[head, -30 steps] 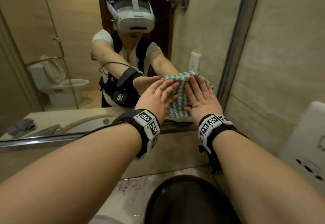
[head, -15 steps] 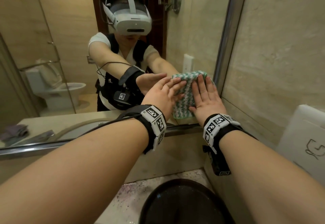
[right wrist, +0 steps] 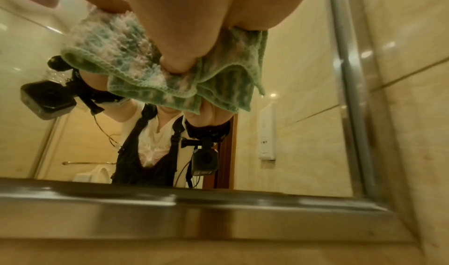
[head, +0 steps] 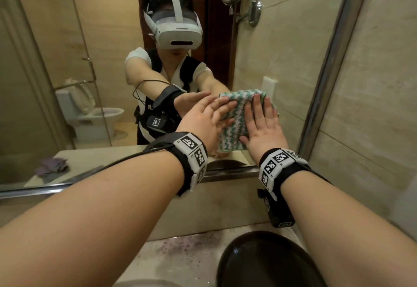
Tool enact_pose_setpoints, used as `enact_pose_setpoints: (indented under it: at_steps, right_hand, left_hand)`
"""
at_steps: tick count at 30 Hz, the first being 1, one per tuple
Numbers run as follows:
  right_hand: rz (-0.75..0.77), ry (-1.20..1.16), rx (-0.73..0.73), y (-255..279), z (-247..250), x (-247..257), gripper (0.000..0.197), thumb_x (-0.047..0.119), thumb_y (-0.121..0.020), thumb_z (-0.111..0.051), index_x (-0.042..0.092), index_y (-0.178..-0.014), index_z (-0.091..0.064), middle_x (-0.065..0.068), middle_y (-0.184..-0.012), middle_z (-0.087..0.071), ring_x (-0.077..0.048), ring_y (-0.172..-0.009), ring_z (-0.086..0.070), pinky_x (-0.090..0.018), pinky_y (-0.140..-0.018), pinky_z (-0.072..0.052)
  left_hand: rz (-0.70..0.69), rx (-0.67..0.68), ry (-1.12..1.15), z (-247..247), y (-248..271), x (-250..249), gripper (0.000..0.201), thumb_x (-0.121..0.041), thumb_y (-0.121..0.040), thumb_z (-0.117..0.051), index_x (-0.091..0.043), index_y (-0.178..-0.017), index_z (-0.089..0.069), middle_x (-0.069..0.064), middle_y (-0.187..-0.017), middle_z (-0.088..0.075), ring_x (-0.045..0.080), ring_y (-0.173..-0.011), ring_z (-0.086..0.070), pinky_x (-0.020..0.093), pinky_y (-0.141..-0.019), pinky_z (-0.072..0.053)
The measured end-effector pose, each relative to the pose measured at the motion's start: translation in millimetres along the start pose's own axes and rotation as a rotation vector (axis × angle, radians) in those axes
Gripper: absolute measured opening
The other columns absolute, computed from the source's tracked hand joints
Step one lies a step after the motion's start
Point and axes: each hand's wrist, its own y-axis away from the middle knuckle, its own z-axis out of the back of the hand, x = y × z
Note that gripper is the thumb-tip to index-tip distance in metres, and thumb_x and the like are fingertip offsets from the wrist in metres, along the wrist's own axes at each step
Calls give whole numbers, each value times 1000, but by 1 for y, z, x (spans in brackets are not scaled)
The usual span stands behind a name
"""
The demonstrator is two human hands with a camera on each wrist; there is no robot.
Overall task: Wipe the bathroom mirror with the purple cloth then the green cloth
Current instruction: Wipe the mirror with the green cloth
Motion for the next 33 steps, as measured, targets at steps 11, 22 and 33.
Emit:
enact_pose_setpoints:
  at_steps: [11,22,33]
  right_hand:
    - [110,0,-65,-8,28,118,80,39,-98,-36,16,-127,35,-2,-127,48,-25,-130,37,-39,-107,23]
    - [80,8,-92,-14,41,192,77,38,-99,-31,15,-127,37,-3,-129,49,-30,-137,30,-39,-107,23]
    - [149,84,-74,-17,42,163,82,39,-97,-36,16,-127,37,0,-129,47,-26,-138,30,-35,-108,22]
  left_hand:
    - [89,-26,-75,-58,86,74,58,-44,-101,-23,-29,-150,5,5,-155,21,24,-142,18,40,-110,17]
    - [133,-13,-67,-82,129,123,57,-43,-101,-27,-32,-150,0,4,-156,18,24,-143,17,40,-111,16]
    - [166,-5,-17,-73,113,105,56,-48,-100,-24,-31,-150,-2,3,-156,17,25,-143,17,42,-111,17]
